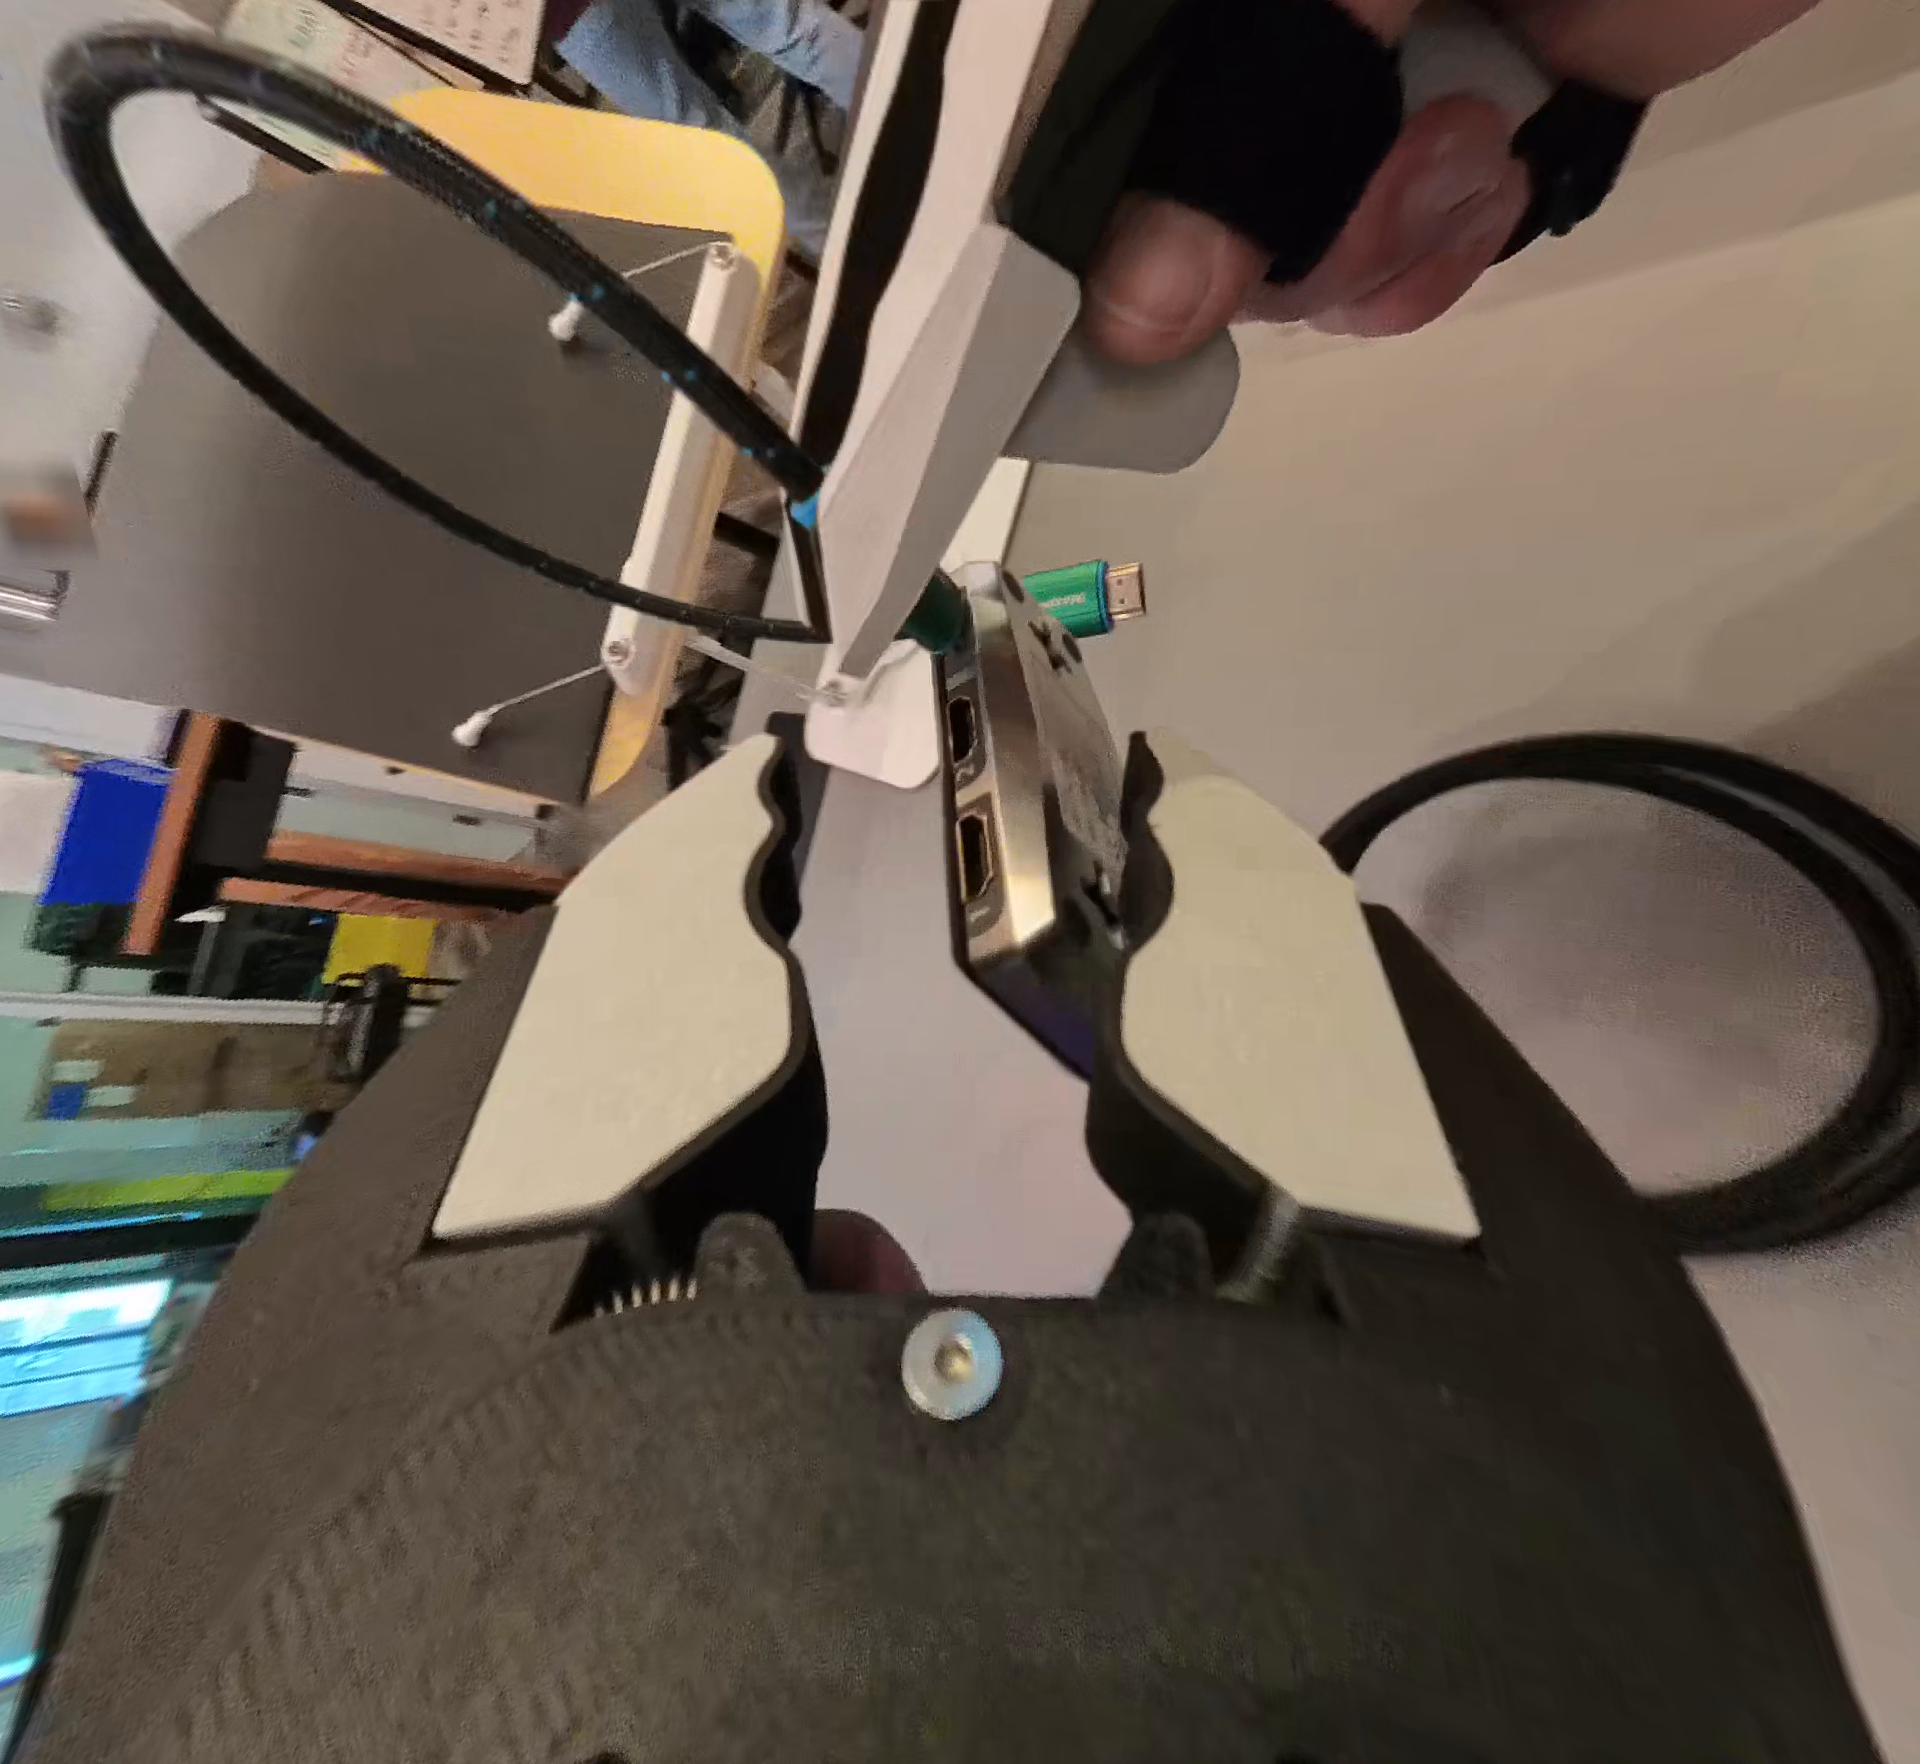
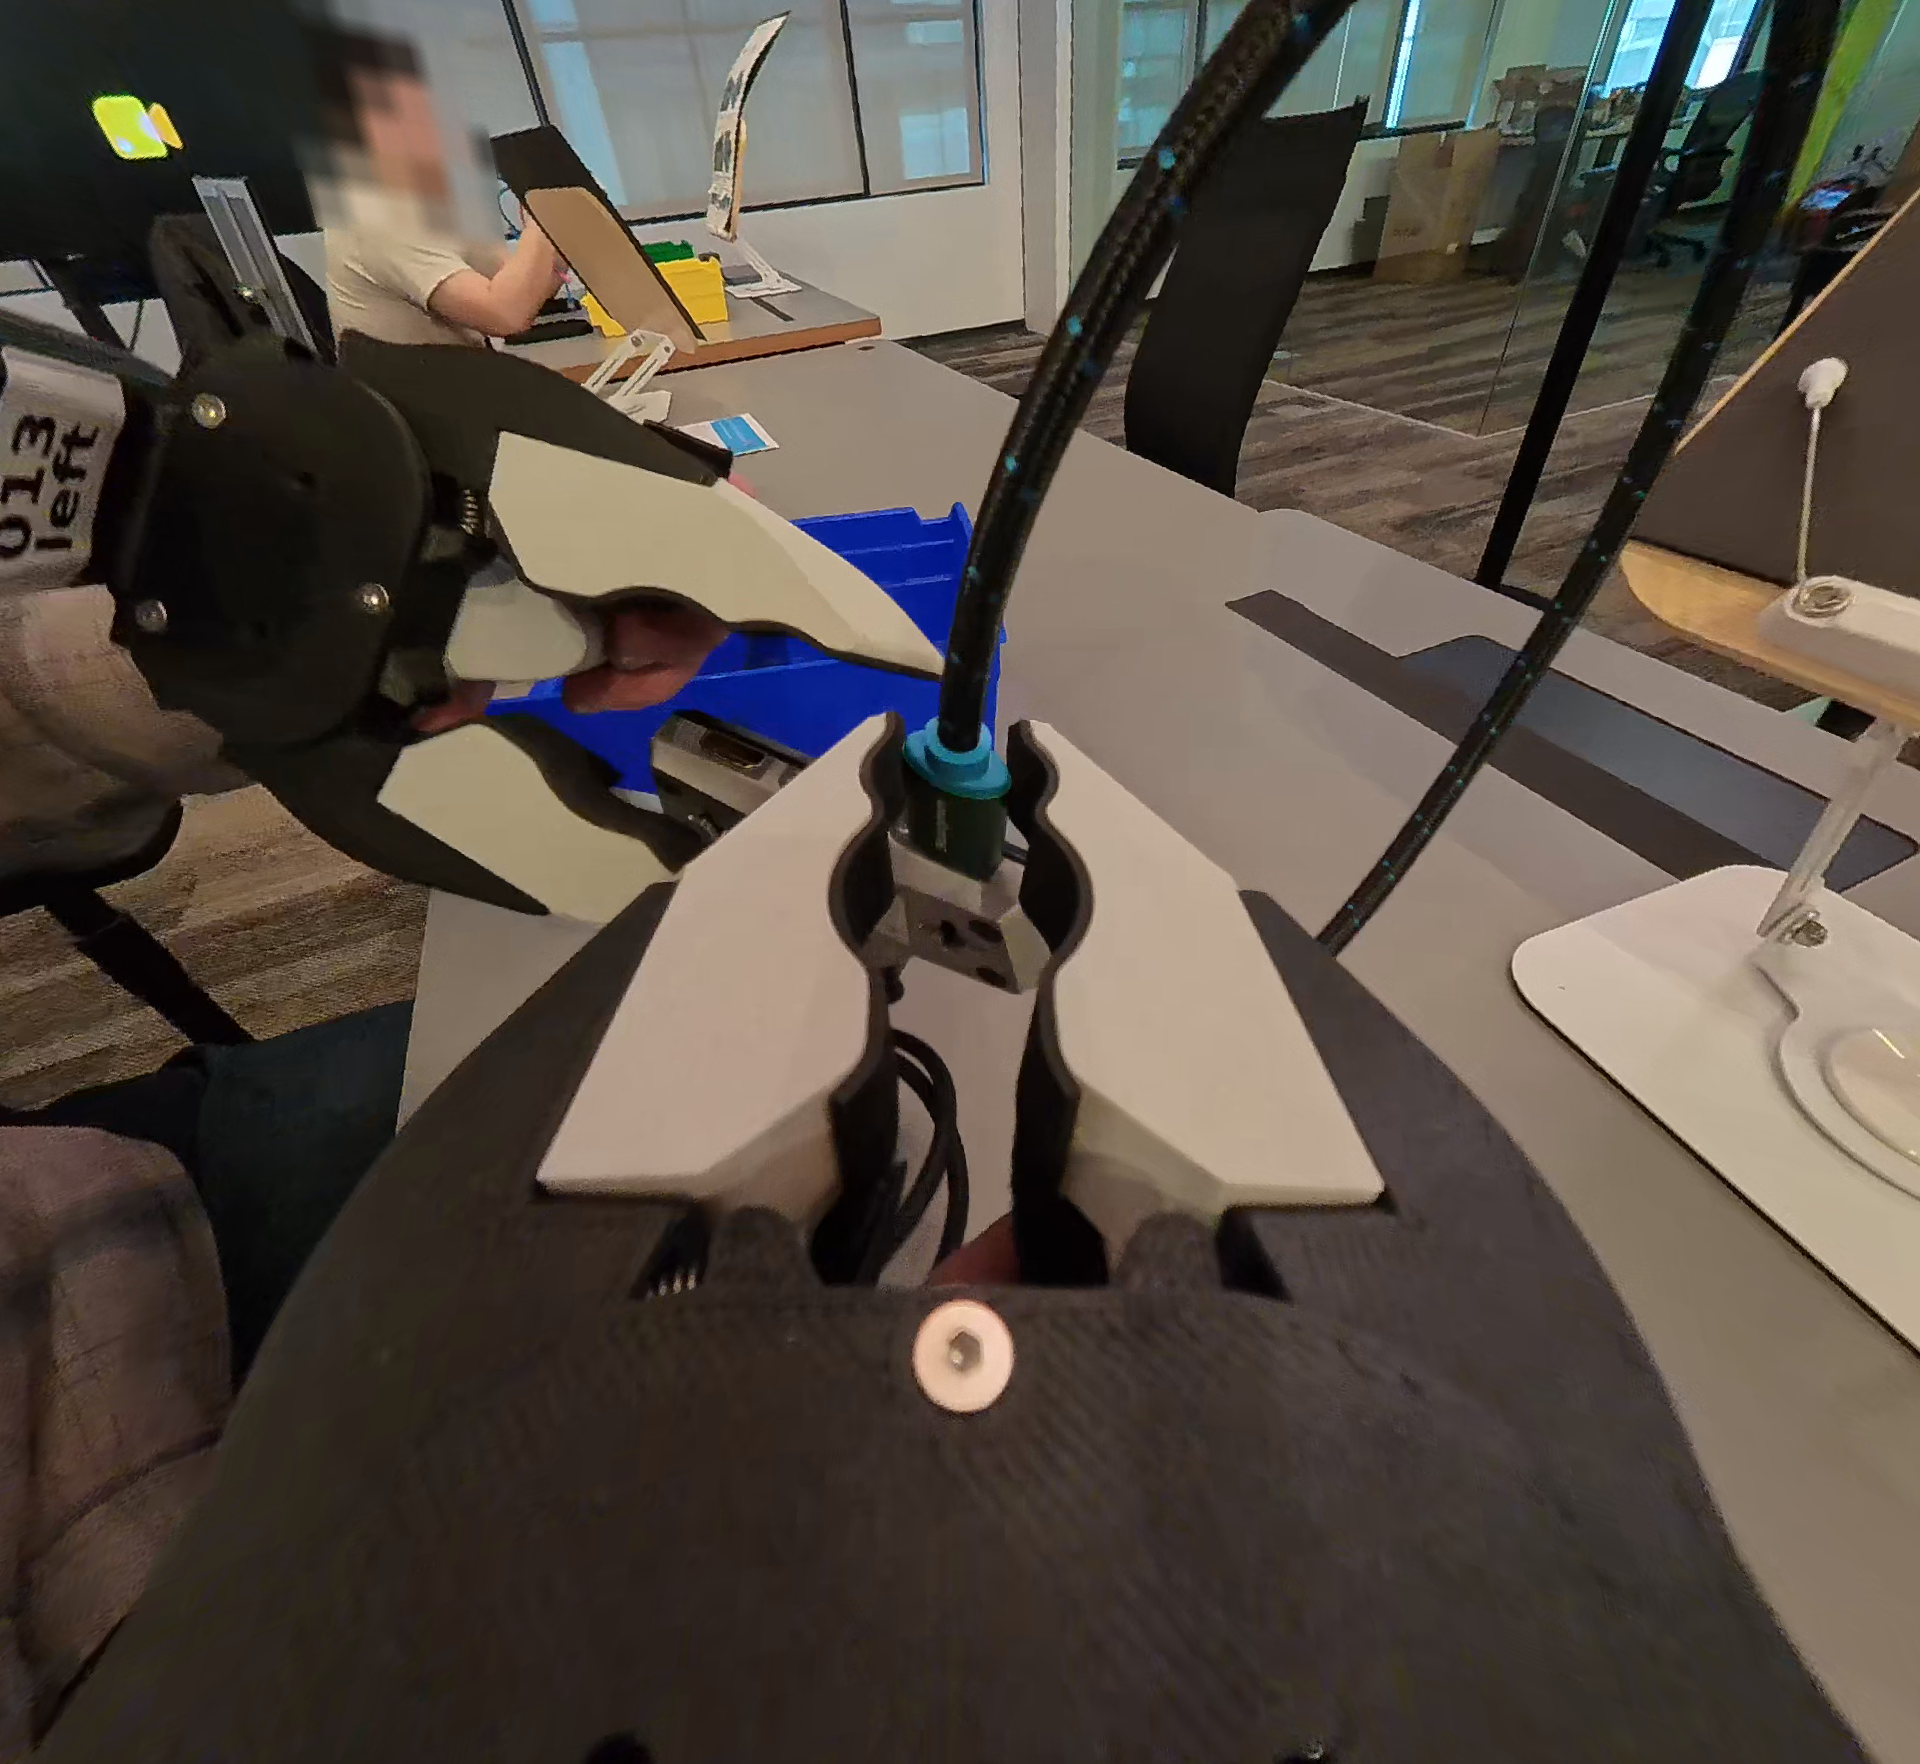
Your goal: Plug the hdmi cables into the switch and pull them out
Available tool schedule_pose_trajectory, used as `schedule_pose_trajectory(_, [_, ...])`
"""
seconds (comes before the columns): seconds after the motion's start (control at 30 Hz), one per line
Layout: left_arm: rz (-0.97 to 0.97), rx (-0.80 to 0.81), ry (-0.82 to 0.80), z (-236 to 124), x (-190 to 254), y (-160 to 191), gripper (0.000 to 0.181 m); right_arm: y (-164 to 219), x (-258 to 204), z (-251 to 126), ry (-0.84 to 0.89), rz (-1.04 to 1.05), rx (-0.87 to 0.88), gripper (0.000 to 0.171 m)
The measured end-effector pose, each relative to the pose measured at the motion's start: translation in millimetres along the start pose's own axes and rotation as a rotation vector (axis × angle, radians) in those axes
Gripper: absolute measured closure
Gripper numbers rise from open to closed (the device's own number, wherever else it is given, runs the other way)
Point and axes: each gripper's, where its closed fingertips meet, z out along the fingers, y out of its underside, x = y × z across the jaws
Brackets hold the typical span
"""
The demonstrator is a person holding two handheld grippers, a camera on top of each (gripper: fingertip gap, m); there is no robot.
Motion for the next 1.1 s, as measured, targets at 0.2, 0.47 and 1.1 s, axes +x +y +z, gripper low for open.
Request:
schedule_pose_trajectory(0.2, [-0.229,0.096,0.228,-18,11,3,0.116,4,-3,0,-0.05,0.012,-0.001,0.155])
schedule_pose_trajectory(0.47, [-0.511,0.249,0.62,-30,19,4,0.076,4,-14,2,-0.141,0.005,0.011,0.155])
schedule_pose_trajectory(1.1, [-0.486,0.393,1.006,-21,84,-30,0.051,4,-43,0,-0.331,-0.024,0.061,0.155])
